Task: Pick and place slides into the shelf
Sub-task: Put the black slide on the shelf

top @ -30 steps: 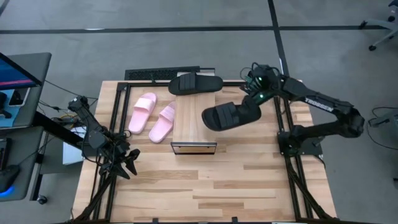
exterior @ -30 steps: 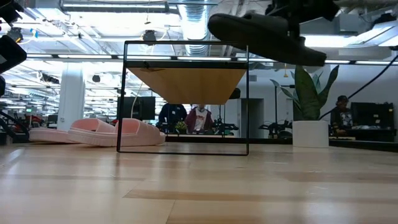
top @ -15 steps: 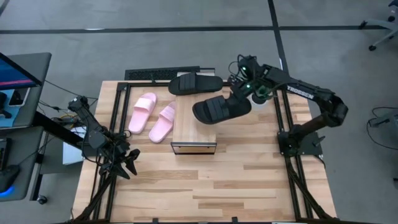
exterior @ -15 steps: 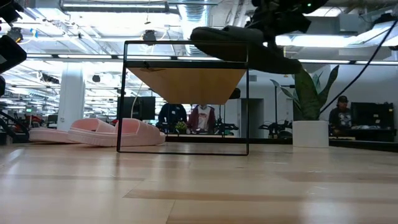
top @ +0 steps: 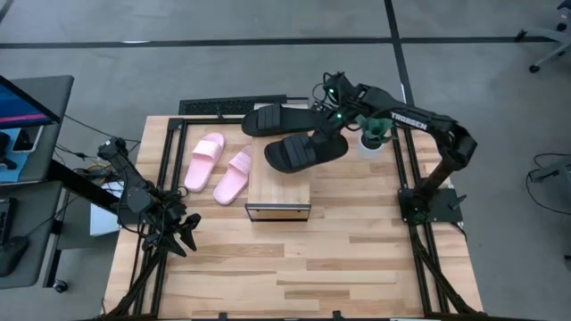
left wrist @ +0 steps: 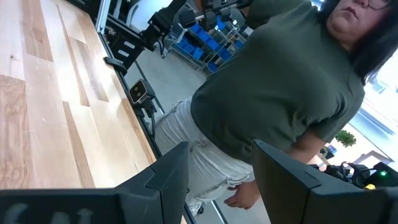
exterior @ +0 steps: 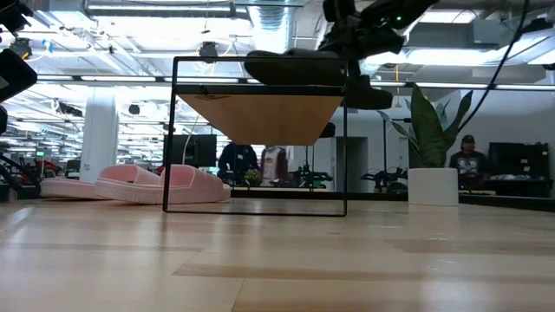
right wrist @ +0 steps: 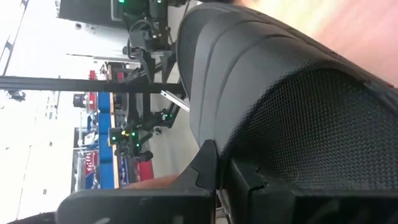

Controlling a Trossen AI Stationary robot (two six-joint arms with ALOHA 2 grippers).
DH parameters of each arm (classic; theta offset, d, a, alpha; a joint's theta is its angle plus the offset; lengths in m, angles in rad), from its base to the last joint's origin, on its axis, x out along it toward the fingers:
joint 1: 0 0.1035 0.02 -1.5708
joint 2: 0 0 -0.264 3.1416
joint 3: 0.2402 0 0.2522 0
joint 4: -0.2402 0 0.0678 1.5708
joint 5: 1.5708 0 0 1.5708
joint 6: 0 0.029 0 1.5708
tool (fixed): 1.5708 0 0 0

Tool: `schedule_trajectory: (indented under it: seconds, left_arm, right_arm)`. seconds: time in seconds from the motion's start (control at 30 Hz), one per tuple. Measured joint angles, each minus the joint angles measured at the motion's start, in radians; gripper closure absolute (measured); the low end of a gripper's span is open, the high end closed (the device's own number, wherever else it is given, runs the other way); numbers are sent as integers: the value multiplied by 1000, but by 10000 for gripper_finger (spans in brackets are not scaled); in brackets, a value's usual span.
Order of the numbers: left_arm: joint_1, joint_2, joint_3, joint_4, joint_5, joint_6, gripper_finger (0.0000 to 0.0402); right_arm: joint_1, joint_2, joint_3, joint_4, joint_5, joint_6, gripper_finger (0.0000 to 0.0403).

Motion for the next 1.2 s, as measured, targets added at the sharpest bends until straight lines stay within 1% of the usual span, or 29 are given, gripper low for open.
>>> schedule_trajectory:
  seconds: [0.3,0.63,0.9,1.13,1.2]
  left_arm:
    - [0,0,0,0,0,0,239]
    - [0,0,0,0,0,0,239]
    - [0,0,0,0,0,0,239]
    - [0,0,0,0,0,0,239]
    - [0,0,0,0,0,0,239]
  right_arm:
    - [4,87,111,-39,16,3,402]
    - [36,186,225,-44,48,52,402]
    - [40,204,239,-17,113,99,402]
    - [34,204,239,13,135,171,402]
    - [39,213,240,46,131,199,402]
